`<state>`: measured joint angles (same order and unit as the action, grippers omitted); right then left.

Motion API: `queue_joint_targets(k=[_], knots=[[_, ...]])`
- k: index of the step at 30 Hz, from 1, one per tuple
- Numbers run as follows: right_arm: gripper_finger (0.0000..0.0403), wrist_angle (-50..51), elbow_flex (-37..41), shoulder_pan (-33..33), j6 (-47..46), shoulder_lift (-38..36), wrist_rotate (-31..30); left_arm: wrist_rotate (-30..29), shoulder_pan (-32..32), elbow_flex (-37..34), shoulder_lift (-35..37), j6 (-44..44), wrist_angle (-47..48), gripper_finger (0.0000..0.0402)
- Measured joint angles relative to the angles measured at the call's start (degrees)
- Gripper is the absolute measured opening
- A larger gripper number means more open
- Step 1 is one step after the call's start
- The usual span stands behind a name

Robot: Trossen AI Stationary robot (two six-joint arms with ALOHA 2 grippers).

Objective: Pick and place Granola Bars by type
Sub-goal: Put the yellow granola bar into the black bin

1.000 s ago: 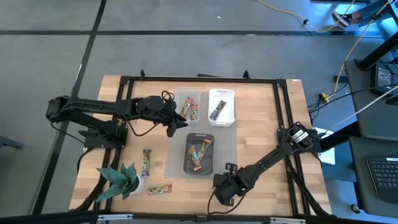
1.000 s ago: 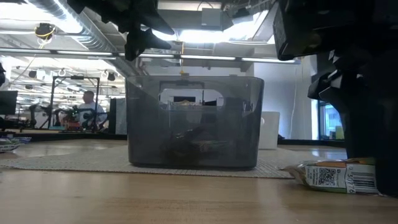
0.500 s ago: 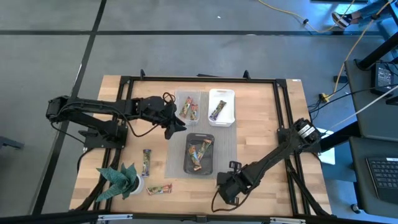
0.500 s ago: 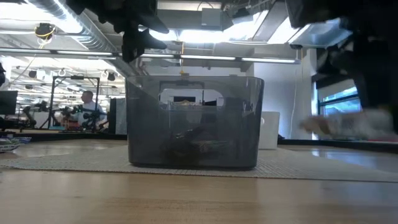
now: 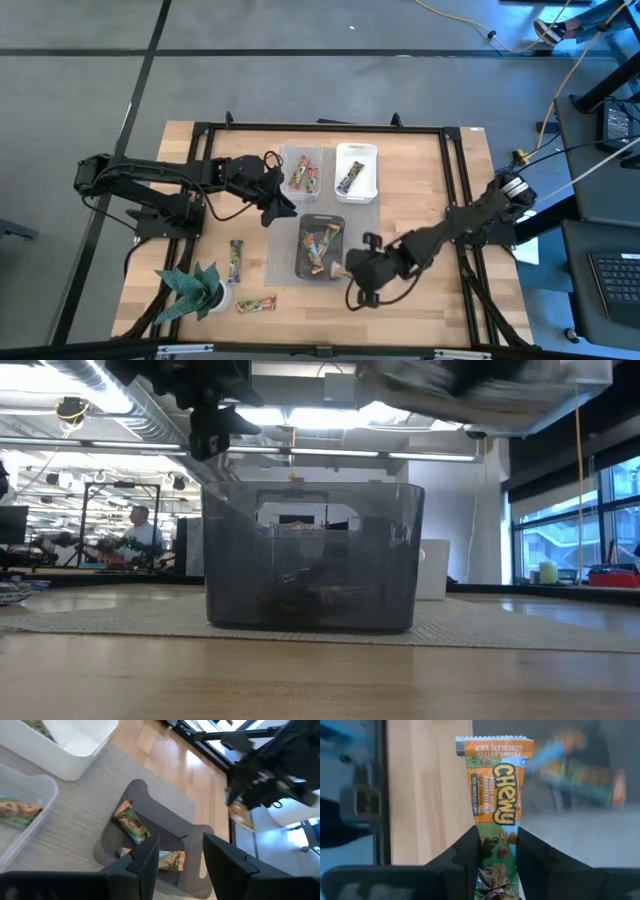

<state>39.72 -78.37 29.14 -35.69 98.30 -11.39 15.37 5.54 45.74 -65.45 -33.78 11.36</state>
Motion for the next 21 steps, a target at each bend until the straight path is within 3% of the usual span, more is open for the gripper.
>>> queue_joint_targets(k=[4, 9, 21], knots=[[0.0112, -7.32, 0.0, -3.59, 5.86, 0.12, -0.51, -0.6, 0.07, 0.02, 0.28, 0.02, 0.46, 0.0145], [0.0112, -16.99, -0.09, -8.13, 0.52, 1.67, -1.61, -0.72, 0.07, 0.02, 0.26, 0.02, 0.95, 0.0144], [0.0112, -16.22, -0.07, -11.42, -4.57, 8.9, -0.99, -3.22, 0.07, 0.02, 0.26, 0.61, 2.35, 0.0144]])
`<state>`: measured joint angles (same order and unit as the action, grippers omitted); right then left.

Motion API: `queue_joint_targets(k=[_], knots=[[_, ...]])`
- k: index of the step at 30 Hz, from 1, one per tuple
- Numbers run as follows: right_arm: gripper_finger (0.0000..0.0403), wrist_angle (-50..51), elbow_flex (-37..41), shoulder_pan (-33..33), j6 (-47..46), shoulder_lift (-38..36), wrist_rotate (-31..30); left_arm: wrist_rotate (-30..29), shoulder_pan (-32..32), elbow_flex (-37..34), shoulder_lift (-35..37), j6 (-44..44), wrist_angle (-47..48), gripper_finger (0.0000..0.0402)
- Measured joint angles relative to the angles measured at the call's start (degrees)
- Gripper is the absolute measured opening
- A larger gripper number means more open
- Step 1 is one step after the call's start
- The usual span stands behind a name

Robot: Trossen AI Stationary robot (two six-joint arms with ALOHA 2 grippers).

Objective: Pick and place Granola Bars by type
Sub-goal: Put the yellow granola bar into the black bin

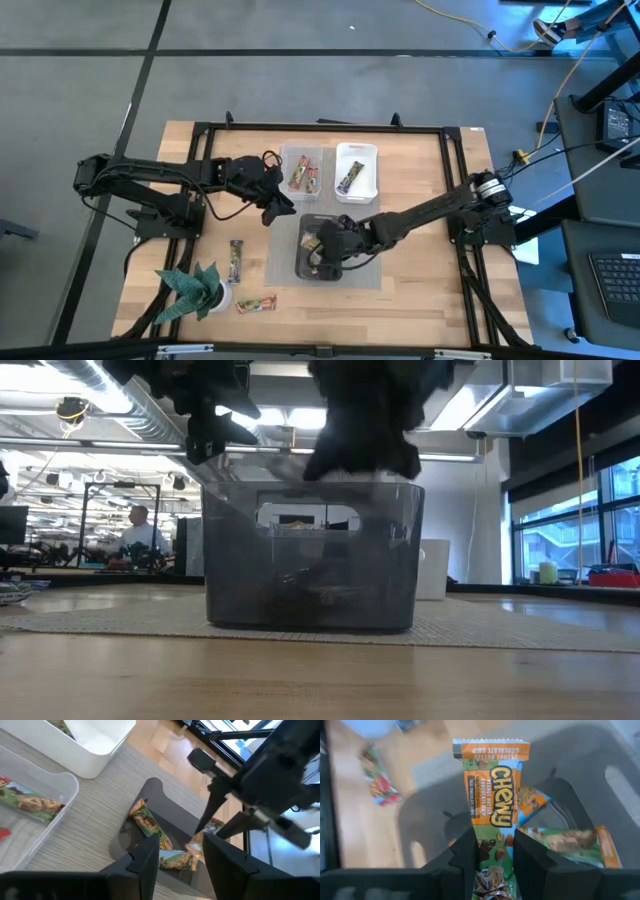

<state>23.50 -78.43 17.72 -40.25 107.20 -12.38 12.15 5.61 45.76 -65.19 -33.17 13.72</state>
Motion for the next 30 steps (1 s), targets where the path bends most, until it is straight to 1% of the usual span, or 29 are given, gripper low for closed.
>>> queue_joint_targets(k=[11, 14, 25, 30], knots=[[0.0112, 1.0, 0.02, -0.09, -0.02, 5.02, -0.02, -0.51, -0.38, 0.0, -0.02, 1.72, 0.28, 0.0145], [0.0112, 1.65, 0.04, -0.09, 0.03, 5.08, -0.02, -0.7, -0.37, 0.0, -0.02, 3.38, 0.26, 0.0145], [0.0113, 1.52, 0.04, -1.02, 0.0, 5.04, 0.43, -0.97, -0.37, 0.0, -0.02, 4.06, 0.25, 0.015], [0.0113, 1.54, 0.04, -1.74, 0.07, 5.04, 2.54, -1.03, -0.37, 0.0, -0.02, 5.01, 0.24, 0.0161]])
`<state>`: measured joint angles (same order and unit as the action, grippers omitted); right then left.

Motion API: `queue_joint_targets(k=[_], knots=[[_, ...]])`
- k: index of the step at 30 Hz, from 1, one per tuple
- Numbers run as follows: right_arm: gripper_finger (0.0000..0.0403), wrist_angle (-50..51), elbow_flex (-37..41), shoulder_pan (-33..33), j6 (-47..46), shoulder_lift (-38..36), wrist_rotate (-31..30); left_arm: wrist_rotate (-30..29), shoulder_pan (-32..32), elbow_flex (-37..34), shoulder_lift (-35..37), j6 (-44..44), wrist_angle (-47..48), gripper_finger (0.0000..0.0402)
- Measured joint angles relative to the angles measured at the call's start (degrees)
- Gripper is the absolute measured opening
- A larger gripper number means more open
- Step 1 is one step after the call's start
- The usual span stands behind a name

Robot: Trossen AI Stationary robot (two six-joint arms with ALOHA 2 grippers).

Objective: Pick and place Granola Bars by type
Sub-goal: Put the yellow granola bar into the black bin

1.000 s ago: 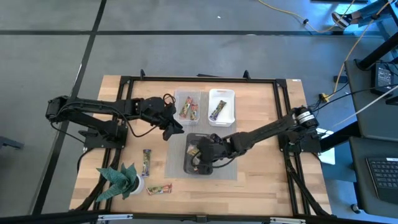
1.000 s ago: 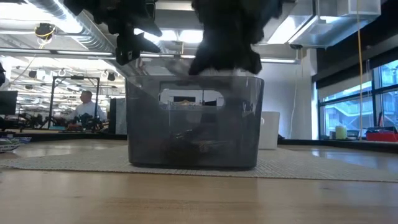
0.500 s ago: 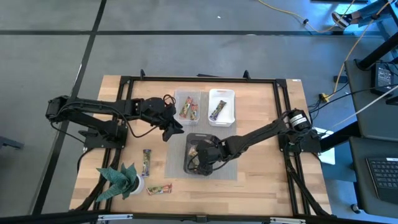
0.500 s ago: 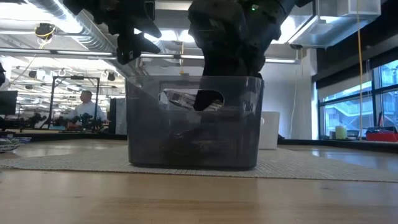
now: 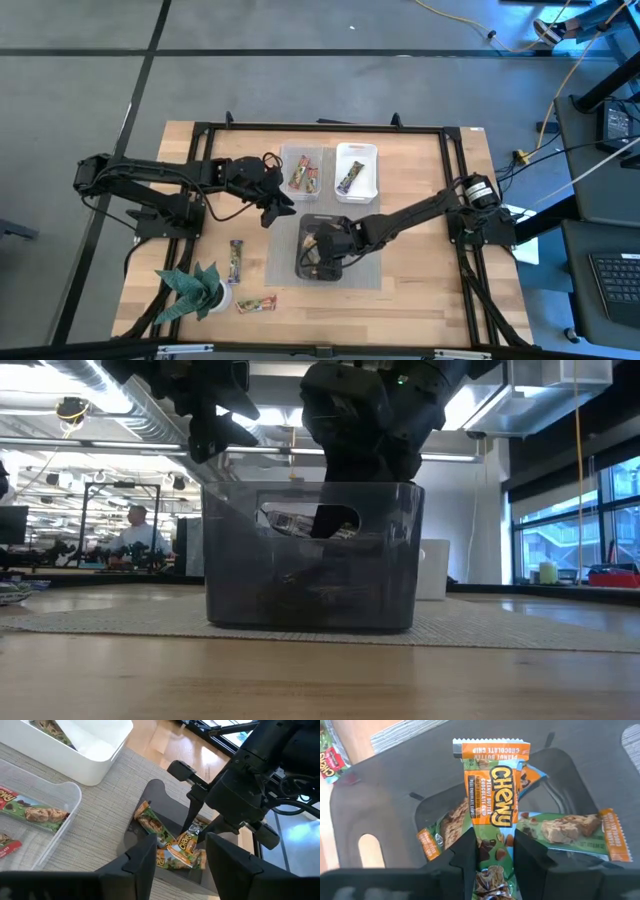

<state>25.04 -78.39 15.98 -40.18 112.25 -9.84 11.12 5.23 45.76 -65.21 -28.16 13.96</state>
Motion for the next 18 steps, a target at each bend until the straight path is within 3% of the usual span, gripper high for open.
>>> queue_joint_targets(k=[18], knots=[[0.0113, 0.01, 0.0, -2.32, 3.16, -0.04, 2.45, -3.99, 0.0, 0.0, 0.0, 8.49, 0.01, 0.0277]])
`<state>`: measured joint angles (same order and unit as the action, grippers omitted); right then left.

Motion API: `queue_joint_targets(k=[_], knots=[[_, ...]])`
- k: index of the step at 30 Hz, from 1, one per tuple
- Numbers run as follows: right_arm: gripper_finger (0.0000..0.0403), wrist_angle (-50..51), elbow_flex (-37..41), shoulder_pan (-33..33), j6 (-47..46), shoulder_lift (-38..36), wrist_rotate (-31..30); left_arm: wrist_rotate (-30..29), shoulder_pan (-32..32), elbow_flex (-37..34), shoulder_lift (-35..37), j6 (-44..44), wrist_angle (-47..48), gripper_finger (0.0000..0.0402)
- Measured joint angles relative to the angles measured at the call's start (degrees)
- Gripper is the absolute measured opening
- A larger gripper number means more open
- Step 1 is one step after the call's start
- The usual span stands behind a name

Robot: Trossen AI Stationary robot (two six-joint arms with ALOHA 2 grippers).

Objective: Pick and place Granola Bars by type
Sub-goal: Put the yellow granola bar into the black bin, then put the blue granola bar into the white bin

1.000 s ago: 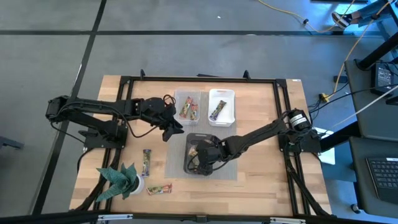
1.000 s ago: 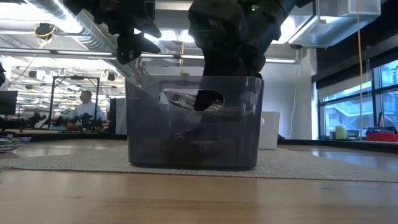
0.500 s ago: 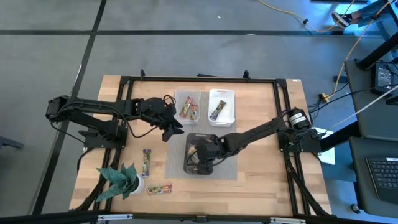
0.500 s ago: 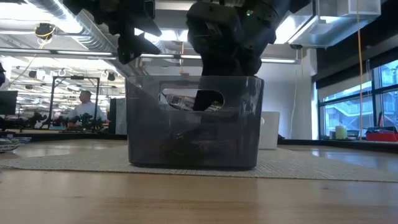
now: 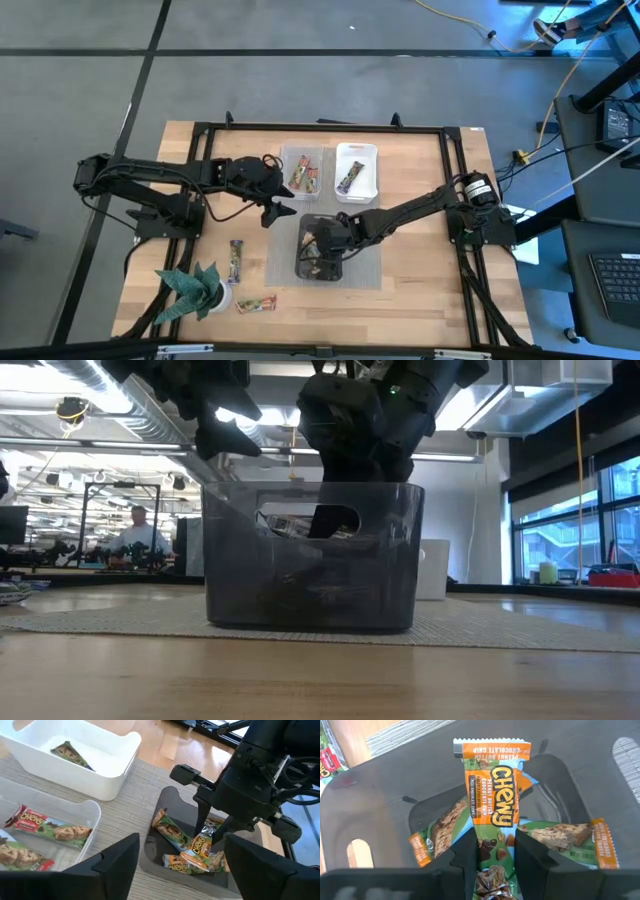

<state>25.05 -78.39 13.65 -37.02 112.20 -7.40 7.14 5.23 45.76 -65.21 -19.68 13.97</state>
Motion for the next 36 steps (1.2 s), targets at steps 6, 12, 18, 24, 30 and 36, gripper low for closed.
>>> queue_joint_targets(k=[6, 12, 18, 24, 30, 36], knots=[[0.0113, 0.01, 0.0, -0.49, 0.01, 0.0, -0.34, 0.0, 0.0, 0.0, 0.0, 0.5, 0.01, 0.0286], [0.0157, 0.01, -0.02, -0.48, -0.16, 0.0, -0.44, 0.0, 0.0, 0.0, 0.0, 0.52, 0.01, 0.0286], [0.0208, 0.69, -0.04, -1.85, 1.25, -1.05, -0.16, 0.01, 0.0, 0.0, 0.0, 0.39, 0.01, 0.0286], [0.0222, 5.72, -0.09, -1.85, 13.19, -9.49, -1.14, 0.0, 0.0, 0.0, 0.0, 0.37, 0.01, 0.0287], [0.0222, 18.32, -0.09, -2.71, 14.98, -17.82, -2.47, -0.66, 0.0, 0.0, -0.02, 0.52, 0.01, 0.0287], [0.0222, 21.84, 5.32, -7.03, 17.87, -25.47, 2.65, -8.61, -1.1, 0.78, -0.04, -4.94, 5.34, 0.0287]])
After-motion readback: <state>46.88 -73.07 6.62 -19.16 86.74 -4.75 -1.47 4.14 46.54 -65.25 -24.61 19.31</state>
